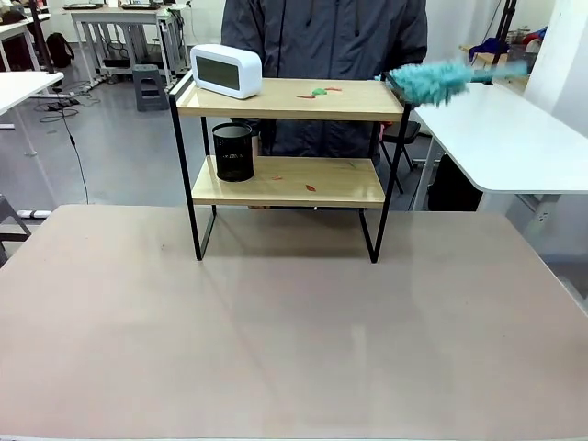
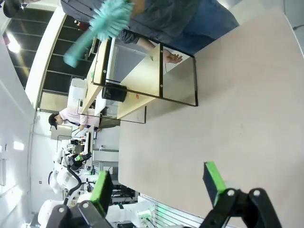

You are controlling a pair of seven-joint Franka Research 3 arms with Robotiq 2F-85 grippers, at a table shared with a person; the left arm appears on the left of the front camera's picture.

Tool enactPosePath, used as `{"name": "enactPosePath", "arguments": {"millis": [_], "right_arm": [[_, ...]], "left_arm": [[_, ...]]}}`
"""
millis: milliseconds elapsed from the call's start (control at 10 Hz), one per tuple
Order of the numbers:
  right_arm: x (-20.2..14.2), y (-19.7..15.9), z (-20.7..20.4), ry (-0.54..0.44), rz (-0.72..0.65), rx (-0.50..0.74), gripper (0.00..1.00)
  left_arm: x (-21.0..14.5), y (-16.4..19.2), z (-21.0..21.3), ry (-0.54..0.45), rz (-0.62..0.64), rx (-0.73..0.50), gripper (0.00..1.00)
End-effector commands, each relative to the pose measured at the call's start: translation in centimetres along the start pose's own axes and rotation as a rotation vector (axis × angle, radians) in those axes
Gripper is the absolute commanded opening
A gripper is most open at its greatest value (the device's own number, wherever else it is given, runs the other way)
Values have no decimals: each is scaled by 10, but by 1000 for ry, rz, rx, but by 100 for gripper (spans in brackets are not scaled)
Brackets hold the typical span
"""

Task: Clean the shelf.
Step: Pick up the Duster from the human.

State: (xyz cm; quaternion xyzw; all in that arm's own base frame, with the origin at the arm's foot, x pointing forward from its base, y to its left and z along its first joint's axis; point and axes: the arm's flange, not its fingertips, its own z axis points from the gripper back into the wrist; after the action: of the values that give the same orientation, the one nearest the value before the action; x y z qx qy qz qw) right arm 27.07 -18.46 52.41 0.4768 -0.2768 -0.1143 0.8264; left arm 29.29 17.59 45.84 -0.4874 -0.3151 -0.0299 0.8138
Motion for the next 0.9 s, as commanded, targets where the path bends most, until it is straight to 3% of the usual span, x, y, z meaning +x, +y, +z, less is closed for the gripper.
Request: {"name": "enactPosePath", "arguments": {"millis": [0, 300, 500, 800], "right_arm": [[1, -3, -4, -14, 24, 28, 100], [0, -3, 1, -4, -4, 10, 100], [48, 29, -48, 127, -160, 6, 100], [138, 48, -145, 142, -393, -25, 100]], "left_arm": [[2, 2, -3, -11, -21, -13, 100], [2, 2, -3, -11, -21, -13, 100], [2, 2, -3, -11, -21, -13, 100], [2, 2, -3, -11, -21, -13, 100]]}}
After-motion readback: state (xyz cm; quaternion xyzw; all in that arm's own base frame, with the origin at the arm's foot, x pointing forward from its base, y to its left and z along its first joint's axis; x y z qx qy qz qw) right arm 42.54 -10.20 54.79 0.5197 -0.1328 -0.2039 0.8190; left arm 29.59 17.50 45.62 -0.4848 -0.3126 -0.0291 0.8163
